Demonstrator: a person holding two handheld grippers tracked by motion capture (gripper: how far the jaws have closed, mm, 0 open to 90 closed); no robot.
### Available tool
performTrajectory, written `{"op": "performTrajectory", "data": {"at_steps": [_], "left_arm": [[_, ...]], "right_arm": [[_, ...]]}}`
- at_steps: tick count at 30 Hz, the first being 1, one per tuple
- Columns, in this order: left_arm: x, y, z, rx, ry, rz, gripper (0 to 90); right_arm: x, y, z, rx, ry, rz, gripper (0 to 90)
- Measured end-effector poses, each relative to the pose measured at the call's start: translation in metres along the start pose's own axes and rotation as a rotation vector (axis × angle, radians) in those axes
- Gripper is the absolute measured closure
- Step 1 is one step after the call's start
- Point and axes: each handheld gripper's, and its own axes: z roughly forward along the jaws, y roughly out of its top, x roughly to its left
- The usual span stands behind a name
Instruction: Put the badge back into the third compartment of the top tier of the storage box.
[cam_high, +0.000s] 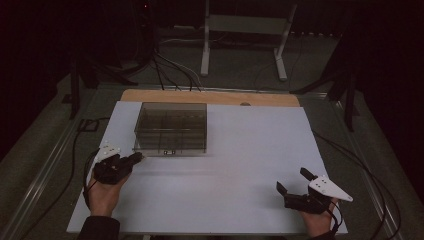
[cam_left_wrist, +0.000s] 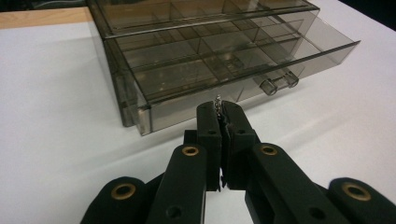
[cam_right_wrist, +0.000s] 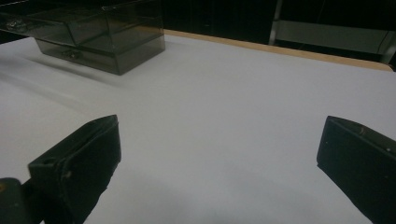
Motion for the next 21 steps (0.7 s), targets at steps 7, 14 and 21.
{"op": "performTrajectory", "data": {"at_steps": [7, 14, 21], "left_arm": [[-0.007, 0.005, 0.005, 0.006, -0.014, 0.022, 88.8], [-0.012, 0.008, 0.010, 0.008, -0.026, 0.036, 88.8], [-0.018, 0.011, 0.016, 0.016, -0.042, 0.053, 88.8]], "right_arm": [[0.000, 0.000, 0.000, -0.001, 0.000, 0.001, 0.0], [0.000, 0.000, 0.000, -0.001, 0.000, 0.001, 0.0], [0.000, 0.000, 0.000, 0.000, 0.001, 0.000, 0.0]]}}
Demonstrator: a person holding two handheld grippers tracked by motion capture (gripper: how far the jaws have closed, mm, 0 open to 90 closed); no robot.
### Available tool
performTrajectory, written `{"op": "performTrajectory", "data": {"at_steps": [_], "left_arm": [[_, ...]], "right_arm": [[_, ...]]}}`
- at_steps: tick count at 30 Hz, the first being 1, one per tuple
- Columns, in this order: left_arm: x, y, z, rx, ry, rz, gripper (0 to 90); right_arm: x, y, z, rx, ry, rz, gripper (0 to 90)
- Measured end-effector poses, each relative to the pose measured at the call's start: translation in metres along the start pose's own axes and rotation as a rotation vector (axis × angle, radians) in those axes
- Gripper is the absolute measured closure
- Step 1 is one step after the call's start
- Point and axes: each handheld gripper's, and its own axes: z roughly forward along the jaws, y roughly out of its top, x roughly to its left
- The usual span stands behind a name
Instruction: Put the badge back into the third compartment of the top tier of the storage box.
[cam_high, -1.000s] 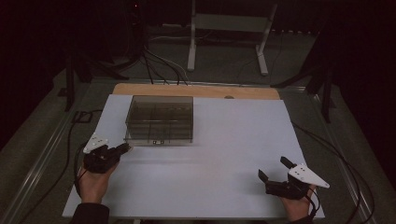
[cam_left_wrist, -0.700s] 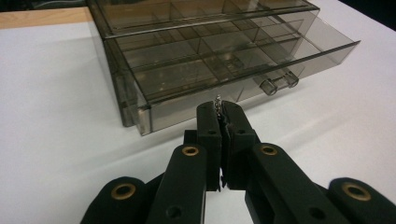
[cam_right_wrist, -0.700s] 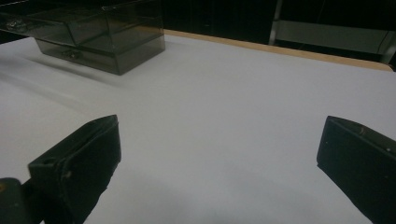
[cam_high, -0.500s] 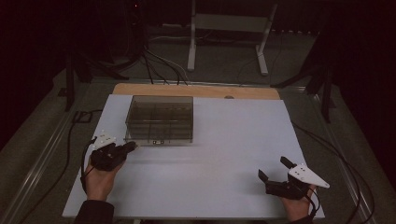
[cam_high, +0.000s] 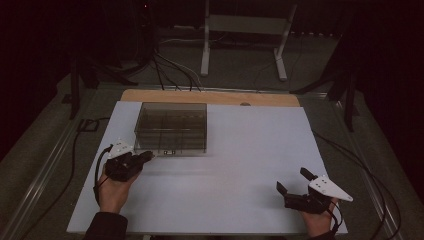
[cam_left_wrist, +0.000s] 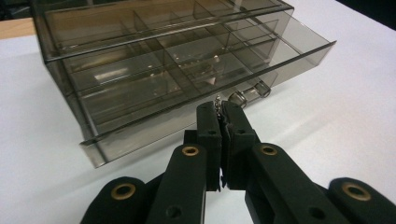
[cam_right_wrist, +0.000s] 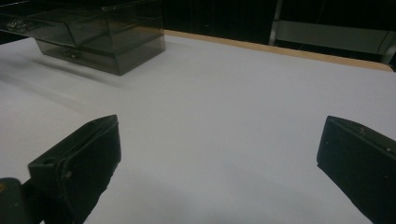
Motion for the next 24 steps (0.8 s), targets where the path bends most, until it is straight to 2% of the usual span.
{"op": "performTrajectory", "data": {"at_steps": [24], "left_arm": [[-0.012, 0.002, 0.011, 0.024, -0.028, 0.026, 88.8]], "right_arm": [[0.000, 0.000, 0.000, -0.001, 0.000, 0.002, 0.0]]}}
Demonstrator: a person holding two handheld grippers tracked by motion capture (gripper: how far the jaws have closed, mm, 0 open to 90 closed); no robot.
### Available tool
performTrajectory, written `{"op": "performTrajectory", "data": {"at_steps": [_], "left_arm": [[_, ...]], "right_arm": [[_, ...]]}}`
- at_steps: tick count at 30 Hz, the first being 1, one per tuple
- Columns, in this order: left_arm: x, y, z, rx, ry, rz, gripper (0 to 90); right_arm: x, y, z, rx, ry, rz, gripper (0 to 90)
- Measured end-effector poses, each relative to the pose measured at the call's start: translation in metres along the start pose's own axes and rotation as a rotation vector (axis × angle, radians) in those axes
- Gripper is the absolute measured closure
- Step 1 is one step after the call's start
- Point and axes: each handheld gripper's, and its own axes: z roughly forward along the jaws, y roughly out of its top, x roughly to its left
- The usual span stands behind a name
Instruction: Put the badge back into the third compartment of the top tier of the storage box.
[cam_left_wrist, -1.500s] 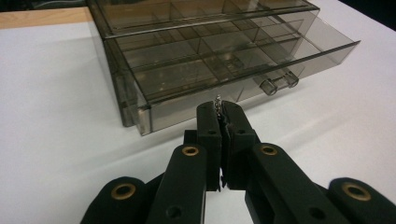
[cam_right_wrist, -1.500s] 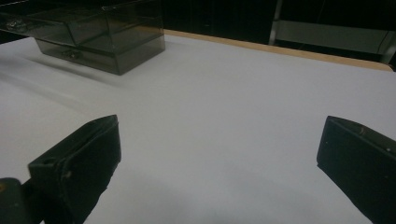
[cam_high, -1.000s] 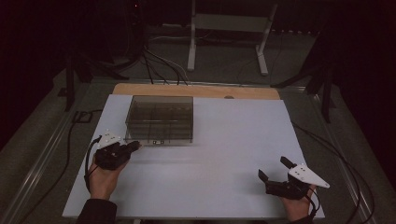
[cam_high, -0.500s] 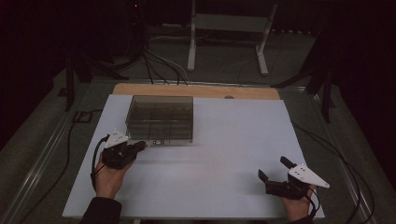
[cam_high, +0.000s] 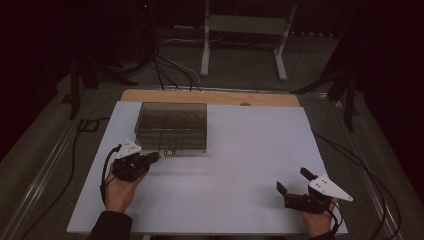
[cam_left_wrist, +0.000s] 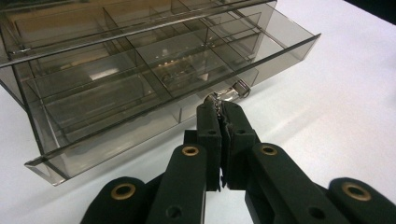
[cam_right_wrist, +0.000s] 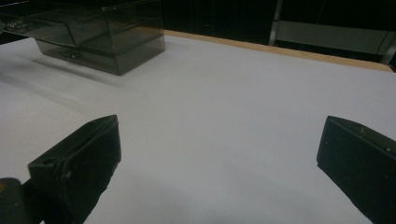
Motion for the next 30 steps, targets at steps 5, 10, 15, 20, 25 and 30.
{"op": "performTrajectory", "data": {"at_steps": [5, 10, 15, 20, 25, 30], "left_arm": [[-0.002, 0.000, 0.002, 0.004, -0.006, 0.005, 88.8], [-0.005, 0.002, 0.004, 0.005, -0.012, 0.011, 88.8], [-0.008, 0.005, 0.005, 0.002, -0.020, 0.016, 88.8], [-0.011, 0.007, 0.008, 0.000, -0.028, 0.025, 88.8], [-0.013, 0.009, 0.010, -0.001, -0.033, 0.027, 88.8], [-0.015, 0.012, 0.012, -0.012, -0.048, 0.025, 88.8]], "right_arm": [[0.000, 0.000, 0.000, 0.001, 0.000, -0.003, 0.0], [0.000, 0.000, 0.000, 0.000, -0.001, 0.000, 0.0], [0.000, 0.000, 0.000, 0.001, 0.000, -0.003, 0.0], [0.000, 0.000, 0.000, 0.001, 0.000, -0.002, 0.0], [0.000, 0.000, 0.000, 0.001, 0.000, -0.003, 0.0], [0.000, 0.000, 0.000, 0.001, 0.000, 0.000, 0.0]]}}
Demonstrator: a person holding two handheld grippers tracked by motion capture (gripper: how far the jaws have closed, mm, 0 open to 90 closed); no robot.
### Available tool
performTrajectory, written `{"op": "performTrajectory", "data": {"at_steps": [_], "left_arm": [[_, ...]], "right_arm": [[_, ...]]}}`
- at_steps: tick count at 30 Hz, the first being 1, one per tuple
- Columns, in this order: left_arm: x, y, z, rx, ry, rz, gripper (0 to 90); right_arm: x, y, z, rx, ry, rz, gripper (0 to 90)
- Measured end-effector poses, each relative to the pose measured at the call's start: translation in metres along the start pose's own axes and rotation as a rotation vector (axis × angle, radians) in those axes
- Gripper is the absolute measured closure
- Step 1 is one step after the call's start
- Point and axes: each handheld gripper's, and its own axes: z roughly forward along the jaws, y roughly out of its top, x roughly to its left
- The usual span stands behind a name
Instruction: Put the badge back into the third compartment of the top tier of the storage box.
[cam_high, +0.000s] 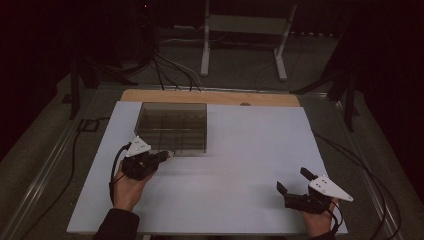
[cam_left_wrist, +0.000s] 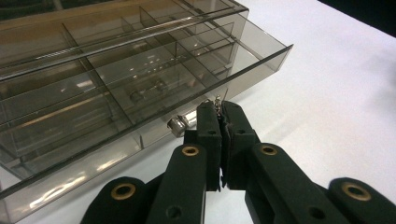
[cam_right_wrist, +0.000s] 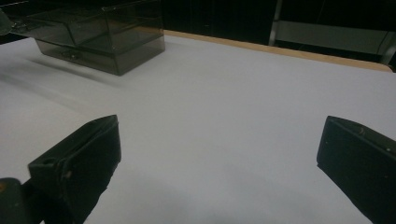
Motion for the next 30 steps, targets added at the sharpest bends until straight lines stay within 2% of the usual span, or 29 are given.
{"op": "performTrajectory", "data": {"at_steps": [30], "left_arm": [[-0.006, 0.021, 0.010, -0.045, -0.003, 0.004, 88.8]], "right_arm": [[0.000, 0.000, 0.001, 0.000, 0.003, -0.004, 0.0]]}}
